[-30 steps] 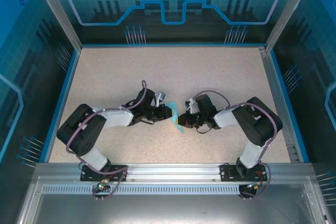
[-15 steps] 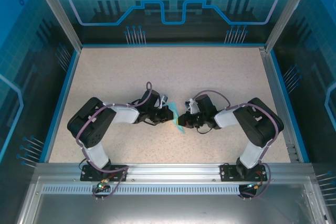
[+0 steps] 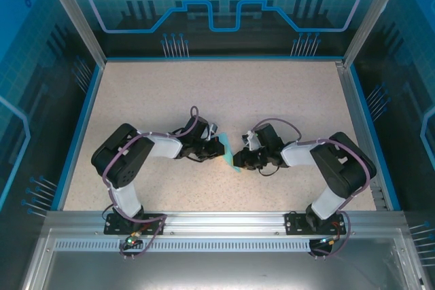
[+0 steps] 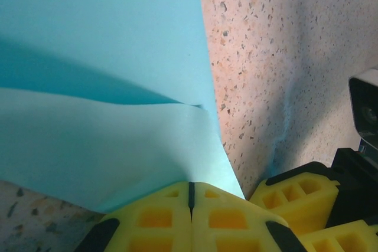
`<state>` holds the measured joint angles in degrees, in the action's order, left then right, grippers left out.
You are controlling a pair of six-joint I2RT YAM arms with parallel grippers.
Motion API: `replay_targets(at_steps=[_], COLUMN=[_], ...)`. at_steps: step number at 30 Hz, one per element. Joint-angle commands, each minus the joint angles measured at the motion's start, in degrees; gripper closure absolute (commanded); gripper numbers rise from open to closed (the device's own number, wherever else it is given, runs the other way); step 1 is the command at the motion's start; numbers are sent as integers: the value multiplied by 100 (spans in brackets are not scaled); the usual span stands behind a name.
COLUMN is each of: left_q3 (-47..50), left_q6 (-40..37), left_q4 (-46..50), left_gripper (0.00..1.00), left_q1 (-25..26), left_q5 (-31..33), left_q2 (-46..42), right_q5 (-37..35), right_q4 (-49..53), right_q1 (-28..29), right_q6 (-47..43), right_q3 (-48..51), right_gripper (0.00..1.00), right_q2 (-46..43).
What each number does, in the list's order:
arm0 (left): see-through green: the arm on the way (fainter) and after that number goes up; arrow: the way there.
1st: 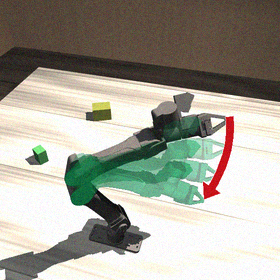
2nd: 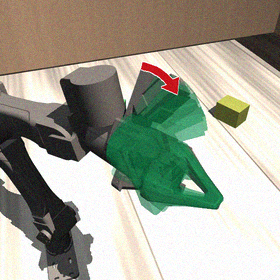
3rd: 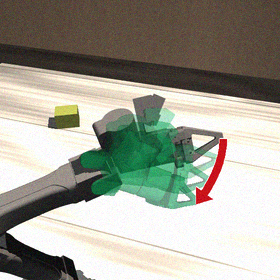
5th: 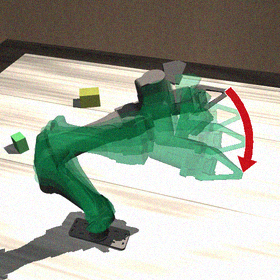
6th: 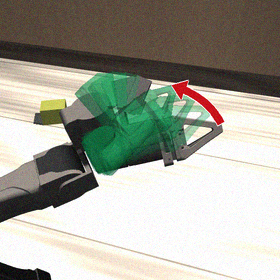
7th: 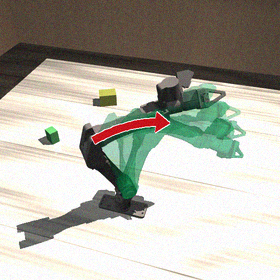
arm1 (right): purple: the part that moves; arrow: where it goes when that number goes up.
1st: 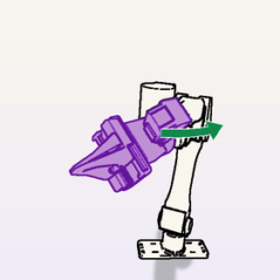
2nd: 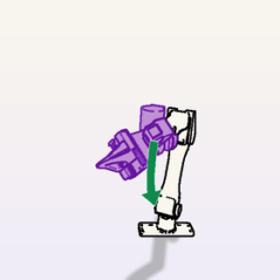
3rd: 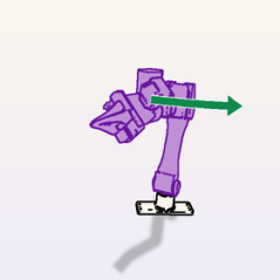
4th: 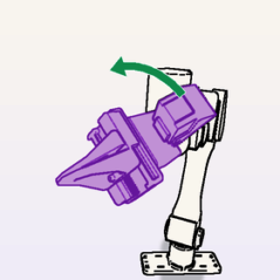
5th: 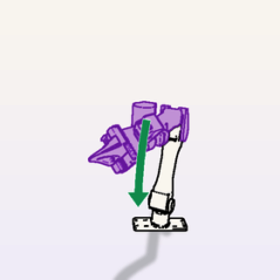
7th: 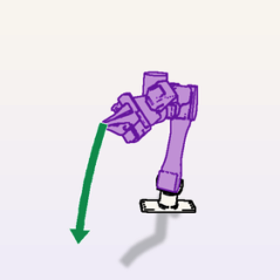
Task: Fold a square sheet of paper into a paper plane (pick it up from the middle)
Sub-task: Fold the wing for the fifth time at the center of the table.
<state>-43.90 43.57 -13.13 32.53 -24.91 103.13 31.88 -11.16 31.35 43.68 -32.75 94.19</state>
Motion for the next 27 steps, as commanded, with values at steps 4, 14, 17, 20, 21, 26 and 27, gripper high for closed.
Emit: replay_targets(at_steps=[4, 14, 17, 20, 21, 26, 27], left_q3=[-107, -75, -74, -70, -65, -55, -49], left_q6=[10, 0, -6, -1, -2, -5, -4], left_q4=[129, 122, 117, 117, 117, 118, 130], left_gripper=[94, 94, 94, 94, 94, 94, 94], left_q1=[46, 77, 92, 95, 98, 100, 102], left_q5=[37, 21, 21, 26, 17, 21, 36], left_q2=[46, -4, 3, 6, 1, -29, -38], right_q5=[57, -124, -147, -195, -210, -366, -448], right_q4=[435, 770, 822, 867, 877, 1011, 1072], right_q1=[3, 28, 59, 86, 98, 117, 119], right_q6=[-53, -127, -154, -176, -185, -210, -226], right_q3=[213, 61, 21, 10, 10, -46, -77], right_gripper=[79, 79, 79, 81, 80, 78, 78], right_q2=[-231, -543, -520, -491, -496, -659, -722])
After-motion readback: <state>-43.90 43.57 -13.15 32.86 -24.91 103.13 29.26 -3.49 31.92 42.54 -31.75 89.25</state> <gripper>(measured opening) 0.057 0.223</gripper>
